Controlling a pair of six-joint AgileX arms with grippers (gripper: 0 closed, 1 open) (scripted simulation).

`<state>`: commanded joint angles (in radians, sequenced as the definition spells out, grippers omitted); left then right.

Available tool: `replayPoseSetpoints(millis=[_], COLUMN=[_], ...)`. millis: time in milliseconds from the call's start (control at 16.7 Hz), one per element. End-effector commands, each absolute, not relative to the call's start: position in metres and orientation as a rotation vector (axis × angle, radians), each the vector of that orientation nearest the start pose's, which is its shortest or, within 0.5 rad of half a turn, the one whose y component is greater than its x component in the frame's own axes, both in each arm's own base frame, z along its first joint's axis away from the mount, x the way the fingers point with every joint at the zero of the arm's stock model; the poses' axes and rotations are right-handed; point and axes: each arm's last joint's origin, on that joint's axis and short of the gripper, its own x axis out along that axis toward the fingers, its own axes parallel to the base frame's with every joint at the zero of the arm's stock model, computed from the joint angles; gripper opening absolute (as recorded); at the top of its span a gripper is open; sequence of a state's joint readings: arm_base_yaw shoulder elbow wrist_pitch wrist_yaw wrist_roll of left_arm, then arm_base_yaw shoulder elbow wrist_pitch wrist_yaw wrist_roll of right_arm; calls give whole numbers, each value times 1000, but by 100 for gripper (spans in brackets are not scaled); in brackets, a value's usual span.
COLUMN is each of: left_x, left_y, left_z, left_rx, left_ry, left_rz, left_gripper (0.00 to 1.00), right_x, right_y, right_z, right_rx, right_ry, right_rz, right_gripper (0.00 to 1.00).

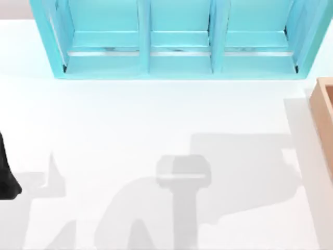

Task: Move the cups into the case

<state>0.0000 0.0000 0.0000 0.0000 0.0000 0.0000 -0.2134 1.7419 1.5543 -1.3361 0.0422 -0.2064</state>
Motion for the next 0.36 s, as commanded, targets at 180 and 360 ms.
replayPoseSetpoints(millis=[180,360], left_x=[106,106], left_y=[-1,-1], left_z=[160,160], left_rx=[0,0], left_ry=[0,0], left_rz=[0,0], left_gripper=[100,100], right_x=[317,315], right_y=[-66,-65], right_z=[303,313], right_rx=[-36,-37], right_ry=[1541,1539], right_rz=[-39,-40], right_gripper=[100,100])
